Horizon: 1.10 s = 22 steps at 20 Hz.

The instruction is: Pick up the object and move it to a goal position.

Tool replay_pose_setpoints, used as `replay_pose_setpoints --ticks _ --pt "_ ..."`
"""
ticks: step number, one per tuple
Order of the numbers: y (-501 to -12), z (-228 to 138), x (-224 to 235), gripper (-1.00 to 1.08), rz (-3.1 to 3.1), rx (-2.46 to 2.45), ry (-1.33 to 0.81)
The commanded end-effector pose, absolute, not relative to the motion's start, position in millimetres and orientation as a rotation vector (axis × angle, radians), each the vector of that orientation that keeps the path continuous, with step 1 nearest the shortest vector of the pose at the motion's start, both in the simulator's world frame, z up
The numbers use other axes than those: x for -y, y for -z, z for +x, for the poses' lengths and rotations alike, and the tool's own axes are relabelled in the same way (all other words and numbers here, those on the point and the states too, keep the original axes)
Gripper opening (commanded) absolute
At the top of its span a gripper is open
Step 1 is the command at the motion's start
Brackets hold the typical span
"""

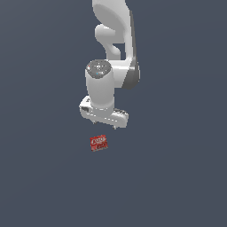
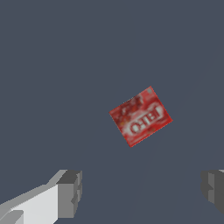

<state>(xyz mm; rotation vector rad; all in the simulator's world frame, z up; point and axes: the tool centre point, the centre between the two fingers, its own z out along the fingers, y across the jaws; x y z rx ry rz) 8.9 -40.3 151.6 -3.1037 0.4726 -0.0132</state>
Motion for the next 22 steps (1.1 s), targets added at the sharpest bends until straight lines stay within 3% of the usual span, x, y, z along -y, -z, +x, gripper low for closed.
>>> replay_pose_setpoints --ticks 1,22 --pt "-146 11 43 1.0 -3.085 -0.572 0.01" --pt "-92 30 67 1.0 -2.742 -1.518 -0.007"
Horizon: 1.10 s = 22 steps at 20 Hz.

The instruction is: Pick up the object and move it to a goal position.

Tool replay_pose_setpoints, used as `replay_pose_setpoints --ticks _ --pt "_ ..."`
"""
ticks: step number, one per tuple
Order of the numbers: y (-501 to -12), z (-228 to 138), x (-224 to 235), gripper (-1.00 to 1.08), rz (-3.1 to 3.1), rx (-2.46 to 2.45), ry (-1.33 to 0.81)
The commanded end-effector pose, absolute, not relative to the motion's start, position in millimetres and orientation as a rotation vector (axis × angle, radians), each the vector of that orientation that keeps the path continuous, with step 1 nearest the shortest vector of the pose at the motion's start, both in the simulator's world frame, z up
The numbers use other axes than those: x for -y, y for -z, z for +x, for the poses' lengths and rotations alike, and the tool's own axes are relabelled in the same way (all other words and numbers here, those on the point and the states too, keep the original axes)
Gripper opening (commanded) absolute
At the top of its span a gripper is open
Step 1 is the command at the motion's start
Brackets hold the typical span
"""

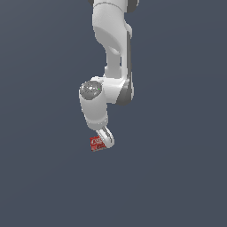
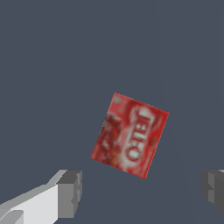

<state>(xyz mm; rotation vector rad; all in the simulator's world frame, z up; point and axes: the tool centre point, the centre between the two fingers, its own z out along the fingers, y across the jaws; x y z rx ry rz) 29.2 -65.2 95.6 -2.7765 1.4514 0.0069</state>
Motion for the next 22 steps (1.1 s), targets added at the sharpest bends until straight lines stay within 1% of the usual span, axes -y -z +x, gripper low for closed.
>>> replay_pose_setpoints --ticks 1,11,22 --pt "-89 31 68 1.0 -2.719 -1.559 -0.007" --pt "-71 37 78 1.0 -2.539 -1.847 -0.002" --pt "-65 38 80 1.0 -2.486 -1.921 -0.001"
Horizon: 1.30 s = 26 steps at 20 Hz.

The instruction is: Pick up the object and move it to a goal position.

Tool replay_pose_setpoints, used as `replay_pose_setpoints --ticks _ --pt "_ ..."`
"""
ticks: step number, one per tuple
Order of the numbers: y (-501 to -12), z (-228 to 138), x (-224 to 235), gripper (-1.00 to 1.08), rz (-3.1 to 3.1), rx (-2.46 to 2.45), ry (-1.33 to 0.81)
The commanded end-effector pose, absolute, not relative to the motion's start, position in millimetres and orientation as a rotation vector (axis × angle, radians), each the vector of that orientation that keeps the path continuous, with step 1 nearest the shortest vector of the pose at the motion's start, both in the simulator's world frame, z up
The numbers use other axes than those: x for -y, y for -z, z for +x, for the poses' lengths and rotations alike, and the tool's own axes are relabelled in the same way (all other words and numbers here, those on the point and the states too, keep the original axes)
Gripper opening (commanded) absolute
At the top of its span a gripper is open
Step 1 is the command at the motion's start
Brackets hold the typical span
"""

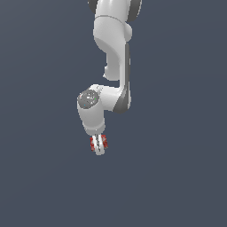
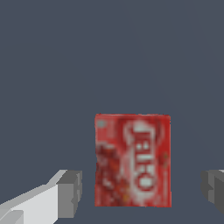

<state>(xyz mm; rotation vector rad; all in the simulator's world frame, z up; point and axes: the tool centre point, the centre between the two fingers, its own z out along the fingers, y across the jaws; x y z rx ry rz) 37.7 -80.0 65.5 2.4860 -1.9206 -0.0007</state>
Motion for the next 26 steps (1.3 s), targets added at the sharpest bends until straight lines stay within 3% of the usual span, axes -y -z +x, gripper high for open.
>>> replay_pose_setpoints --ticks 1,16,17,26 --pt "-64 38 80 1.0 2.486 1.921 0.001" --pt "-15 38 80 1.0 2.481 1.927 0.0" --pt "-15 38 80 -1.0 2.481 1.927 0.0" --pt "-15 38 80 -1.0 2.481 1.927 0.0"
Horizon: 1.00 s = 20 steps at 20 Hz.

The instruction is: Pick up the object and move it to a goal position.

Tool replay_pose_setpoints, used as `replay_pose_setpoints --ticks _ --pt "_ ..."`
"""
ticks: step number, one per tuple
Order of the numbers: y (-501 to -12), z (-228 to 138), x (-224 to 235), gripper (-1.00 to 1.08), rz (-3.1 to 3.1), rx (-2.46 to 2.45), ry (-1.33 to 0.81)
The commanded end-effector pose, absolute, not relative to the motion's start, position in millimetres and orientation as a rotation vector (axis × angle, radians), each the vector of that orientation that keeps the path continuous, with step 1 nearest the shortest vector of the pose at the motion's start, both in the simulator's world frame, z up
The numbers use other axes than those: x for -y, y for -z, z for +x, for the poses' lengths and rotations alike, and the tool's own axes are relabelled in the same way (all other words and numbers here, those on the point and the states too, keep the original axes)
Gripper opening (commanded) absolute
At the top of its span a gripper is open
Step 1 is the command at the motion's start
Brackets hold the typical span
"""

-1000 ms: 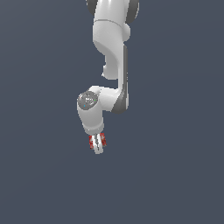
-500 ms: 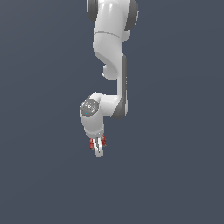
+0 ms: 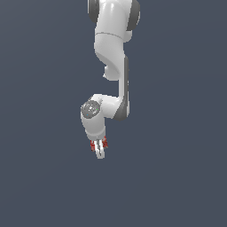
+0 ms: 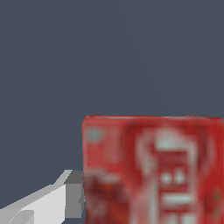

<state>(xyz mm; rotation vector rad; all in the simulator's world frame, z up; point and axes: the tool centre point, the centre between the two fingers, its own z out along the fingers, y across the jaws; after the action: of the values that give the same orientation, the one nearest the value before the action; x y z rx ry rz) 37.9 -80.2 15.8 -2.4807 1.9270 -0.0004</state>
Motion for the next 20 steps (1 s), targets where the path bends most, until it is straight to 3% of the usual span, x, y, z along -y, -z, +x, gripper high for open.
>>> replay_pose_setpoints --ticks 1,11,20 --pt "-16 38 80 -1.0 -2.481 -1.927 0.0" --pt "-34 29 53 -1.0 -2.48 -1.927 0.0" --pt "-83 6 -24 -1.0 -2.48 -1.926 -0.001"
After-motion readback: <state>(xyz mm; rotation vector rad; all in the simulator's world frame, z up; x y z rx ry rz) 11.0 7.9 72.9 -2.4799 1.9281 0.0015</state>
